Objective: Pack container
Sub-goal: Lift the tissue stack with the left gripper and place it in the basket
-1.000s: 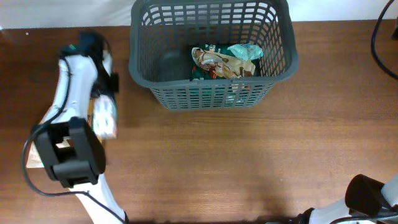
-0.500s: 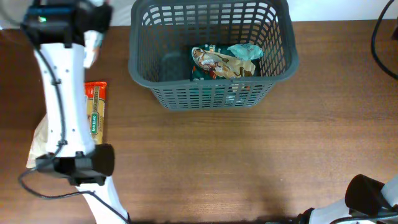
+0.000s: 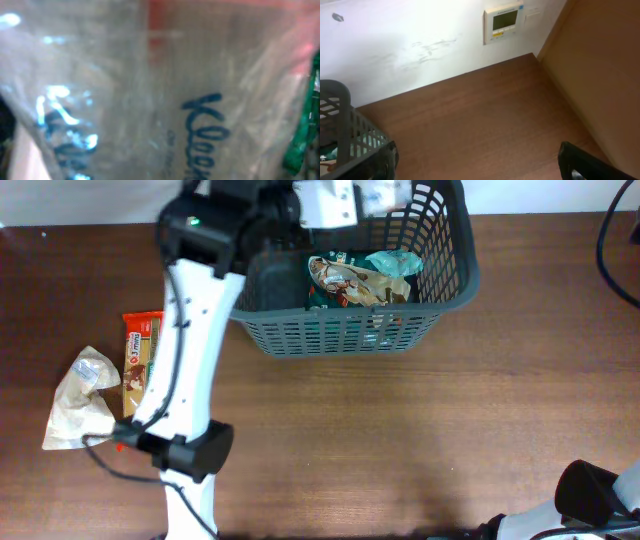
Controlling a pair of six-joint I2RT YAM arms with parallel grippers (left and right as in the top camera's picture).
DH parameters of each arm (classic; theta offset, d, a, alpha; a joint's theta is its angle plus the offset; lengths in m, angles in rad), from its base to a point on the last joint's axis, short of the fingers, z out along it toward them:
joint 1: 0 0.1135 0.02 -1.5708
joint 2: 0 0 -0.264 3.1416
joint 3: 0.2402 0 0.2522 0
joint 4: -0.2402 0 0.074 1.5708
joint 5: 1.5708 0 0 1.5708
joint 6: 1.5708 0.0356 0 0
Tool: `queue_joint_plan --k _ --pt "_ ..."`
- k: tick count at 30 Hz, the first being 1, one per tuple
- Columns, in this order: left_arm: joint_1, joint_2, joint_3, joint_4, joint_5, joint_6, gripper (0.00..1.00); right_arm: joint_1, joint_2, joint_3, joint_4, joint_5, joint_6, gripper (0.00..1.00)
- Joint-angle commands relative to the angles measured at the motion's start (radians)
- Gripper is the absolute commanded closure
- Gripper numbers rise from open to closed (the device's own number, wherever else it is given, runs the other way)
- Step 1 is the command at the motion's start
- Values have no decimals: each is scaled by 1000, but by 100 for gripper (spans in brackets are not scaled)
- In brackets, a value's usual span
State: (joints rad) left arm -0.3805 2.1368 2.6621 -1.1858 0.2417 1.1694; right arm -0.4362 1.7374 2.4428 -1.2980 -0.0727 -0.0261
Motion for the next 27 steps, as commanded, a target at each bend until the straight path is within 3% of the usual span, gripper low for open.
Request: queue_joint_plan --k 1,5,11,13,14,15,19,22,27 --pt "-10 105 8 -7 58 69 98 -3 4 -3 3 -6 9 1" --pt "-17 174 8 -9 58 35 98 -3 4 -3 3 -6 9 1" --pt "-19 231 7 -14 58 -32 78 -3 4 -3 3 -6 9 1" --pt "-19 231 7 -22 58 -34 59 -3 4 -3 3 -6 9 1" --pt "-19 230 7 -23 55 -50 35 -3 4 -3 2 -6 9 1" --pt "-19 225 7 -22 50 -74 25 -3 4 -3 2 -6 9 1" --pt "-5 182 7 -23 -27 -210 24 -3 4 -3 2 -6 9 1" --pt "22 112 7 -23 -85 -323 8 -3 4 -3 3 -6 9 1" --pt "95 -44 7 -55 -150 -396 7 -3 4 -3 3 -6 9 1"
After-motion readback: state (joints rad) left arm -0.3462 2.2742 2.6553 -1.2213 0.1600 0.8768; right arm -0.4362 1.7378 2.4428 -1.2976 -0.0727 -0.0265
